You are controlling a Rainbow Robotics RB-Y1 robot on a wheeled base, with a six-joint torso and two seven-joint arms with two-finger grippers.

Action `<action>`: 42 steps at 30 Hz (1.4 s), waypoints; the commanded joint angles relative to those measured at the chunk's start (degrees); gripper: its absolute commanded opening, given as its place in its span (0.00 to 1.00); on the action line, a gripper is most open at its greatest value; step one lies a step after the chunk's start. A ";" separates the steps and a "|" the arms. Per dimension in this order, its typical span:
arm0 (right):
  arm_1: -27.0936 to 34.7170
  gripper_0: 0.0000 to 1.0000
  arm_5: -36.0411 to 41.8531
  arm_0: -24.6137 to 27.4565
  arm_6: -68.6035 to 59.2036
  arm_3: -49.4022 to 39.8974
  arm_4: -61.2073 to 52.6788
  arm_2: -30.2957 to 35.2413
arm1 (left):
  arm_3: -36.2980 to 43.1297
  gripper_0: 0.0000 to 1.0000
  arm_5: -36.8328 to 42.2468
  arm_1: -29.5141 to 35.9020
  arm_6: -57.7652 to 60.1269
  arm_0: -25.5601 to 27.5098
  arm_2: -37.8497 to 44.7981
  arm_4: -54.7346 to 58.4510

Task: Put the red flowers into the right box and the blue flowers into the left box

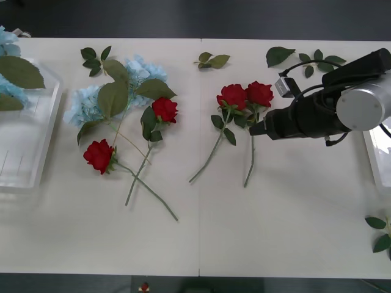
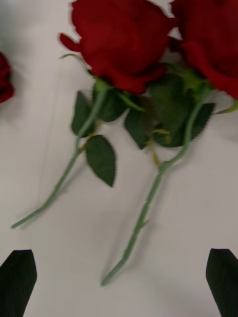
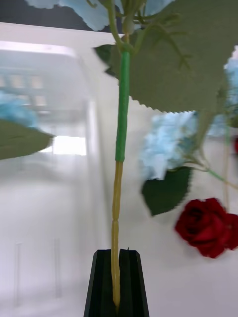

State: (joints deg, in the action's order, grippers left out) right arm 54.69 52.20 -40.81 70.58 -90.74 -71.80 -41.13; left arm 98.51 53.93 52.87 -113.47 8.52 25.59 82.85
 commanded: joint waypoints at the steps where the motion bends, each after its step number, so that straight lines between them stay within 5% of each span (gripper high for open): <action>1: -1.86 1.00 0.09 -3.75 -8.35 5.23 4.57 -1.32 | -3.06 0.00 -5.95 1.01 2.29 0.97 1.04 -7.62; 6: -6.52 1.00 0.88 -5.95 -14.50 11.99 13.09 -1.85 | -8.51 0.00 -13.94 1.10 2.37 0.35 0.43 -15.26; 31: -21.20 1.00 1.94 -13.07 -23.47 30.01 26.80 -2.38 | -19.76 0.00 -17.02 1.01 3.25 -6.94 -9.50 -21.86; 32: -21.82 1.00 1.94 -13.42 -23.56 31.07 27.15 -2.38 | -19.76 0.03 -17.02 1.01 3.25 -6.94 -9.50 -21.77; 36: -23.92 1.00 1.94 -14.91 -23.64 34.93 28.21 -2.38 | -19.76 0.50 -16.93 1.01 3.08 -6.94 -9.50 -20.45; 41: -25.77 1.00 1.94 -16.06 -23.64 38.01 29.26 -2.38 | -19.32 0.67 -12.98 1.01 2.29 -6.85 -9.06 -14.82; 42: -26.21 0.90 1.94 -16.32 -23.64 38.54 29.35 -2.38 | -18.79 0.69 -11.57 1.01 2.11 -6.77 -8.62 -13.68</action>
State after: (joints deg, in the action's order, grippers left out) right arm 29.24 54.42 -54.64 49.52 -52.87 -42.95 -43.44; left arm 78.30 39.67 52.86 -111.76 1.94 15.19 66.77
